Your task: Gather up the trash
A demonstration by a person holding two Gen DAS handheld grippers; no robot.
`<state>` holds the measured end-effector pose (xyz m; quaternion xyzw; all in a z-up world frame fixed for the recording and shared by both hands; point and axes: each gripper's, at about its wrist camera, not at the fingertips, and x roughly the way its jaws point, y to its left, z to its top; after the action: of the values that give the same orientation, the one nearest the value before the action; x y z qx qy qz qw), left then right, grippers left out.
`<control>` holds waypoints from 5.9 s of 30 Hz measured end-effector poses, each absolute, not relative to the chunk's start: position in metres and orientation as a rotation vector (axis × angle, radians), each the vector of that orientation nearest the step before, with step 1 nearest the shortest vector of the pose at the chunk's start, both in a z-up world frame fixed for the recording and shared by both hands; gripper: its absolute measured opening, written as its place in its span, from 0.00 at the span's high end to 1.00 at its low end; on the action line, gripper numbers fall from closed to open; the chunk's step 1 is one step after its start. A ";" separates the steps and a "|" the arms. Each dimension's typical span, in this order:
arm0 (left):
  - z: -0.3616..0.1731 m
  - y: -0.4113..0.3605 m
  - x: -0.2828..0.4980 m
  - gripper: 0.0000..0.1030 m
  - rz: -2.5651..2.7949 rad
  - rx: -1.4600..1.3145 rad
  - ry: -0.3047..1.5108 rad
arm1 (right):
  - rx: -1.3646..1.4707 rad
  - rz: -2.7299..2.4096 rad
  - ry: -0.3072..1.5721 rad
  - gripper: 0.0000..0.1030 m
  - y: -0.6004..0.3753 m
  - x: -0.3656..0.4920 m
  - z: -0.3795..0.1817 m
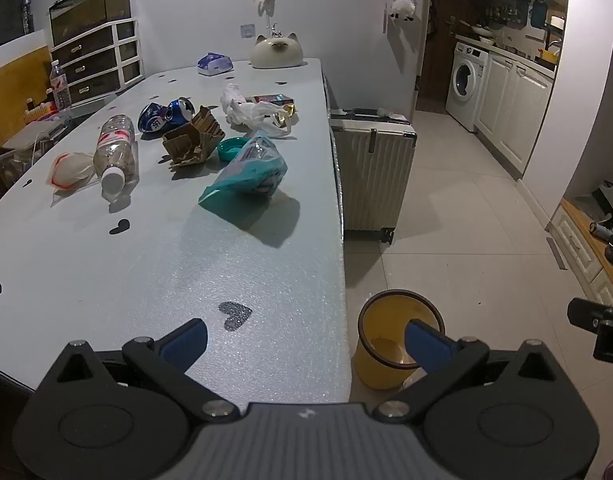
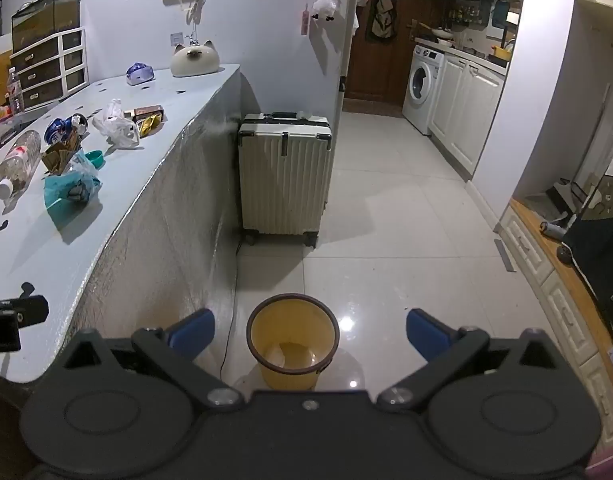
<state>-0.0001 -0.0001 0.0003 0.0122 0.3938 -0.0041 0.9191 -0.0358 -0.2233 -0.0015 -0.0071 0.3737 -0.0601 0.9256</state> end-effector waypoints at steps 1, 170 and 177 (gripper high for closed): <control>0.000 0.000 0.000 0.00 -0.009 0.025 0.810 | -0.015 -0.123 0.766 0.00 -0.223 -0.036 -0.001; -0.026 0.228 0.122 0.67 0.043 -0.198 0.760 | 0.074 0.811 0.731 0.46 -0.029 0.154 -0.029; -0.012 0.221 0.078 0.34 -0.020 -0.095 0.801 | 0.077 0.798 0.754 0.48 -0.027 0.156 -0.033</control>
<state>0.0783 0.2214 -0.0119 -0.0463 0.3896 -0.0097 0.9198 0.1564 -0.0269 -0.0333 0.0367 0.3583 0.3790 0.8524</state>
